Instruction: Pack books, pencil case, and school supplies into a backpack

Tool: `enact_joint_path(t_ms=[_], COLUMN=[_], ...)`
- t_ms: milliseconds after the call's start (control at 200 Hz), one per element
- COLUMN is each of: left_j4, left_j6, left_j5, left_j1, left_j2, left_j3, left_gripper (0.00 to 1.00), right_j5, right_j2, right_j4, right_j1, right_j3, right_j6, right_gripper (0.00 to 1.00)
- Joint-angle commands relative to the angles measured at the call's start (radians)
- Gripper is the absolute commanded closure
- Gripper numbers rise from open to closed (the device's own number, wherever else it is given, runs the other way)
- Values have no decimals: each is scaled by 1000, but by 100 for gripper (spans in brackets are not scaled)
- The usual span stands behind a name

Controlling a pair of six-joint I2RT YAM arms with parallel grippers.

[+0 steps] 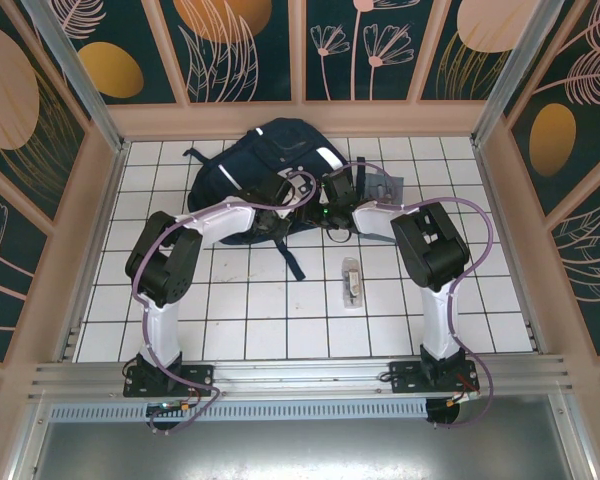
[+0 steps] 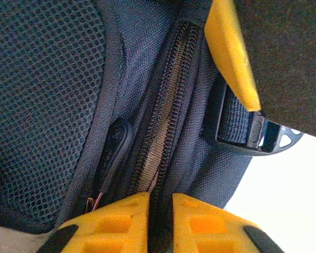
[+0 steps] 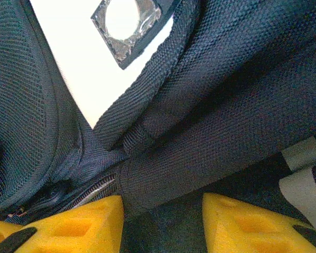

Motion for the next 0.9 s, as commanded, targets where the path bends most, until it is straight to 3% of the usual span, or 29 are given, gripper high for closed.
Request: enact_joint_path(t_ms=[0,165,500,650,766,896], left_j4=[-56,-39,40,60,81,107], left_j6=[-20,-40,-145,-219,-282,-420], left_j5=[-23,-94,-308,-315,-268,-128], left_j1=[12,12,43,89,96,96], left_j2=[23,-13,-152,-171,-189,-236], left_j3=[4,-39,-72,-120,-166,-190], left_gripper=[89,100,100,100,90,56], right_j5=[-3,-3,39,43,31,21], right_j2=[40,44,58,62,61,61], right_j4=[-50,-53,-82,-91,-86,-80], right_j1=[6,6,1,1,1,3], right_j3=[-3,3,-1,-2,-1,4], right_j6=[-22,-28,-13,-10,-10,-11], right_gripper=[56,56,57,57,57,57])
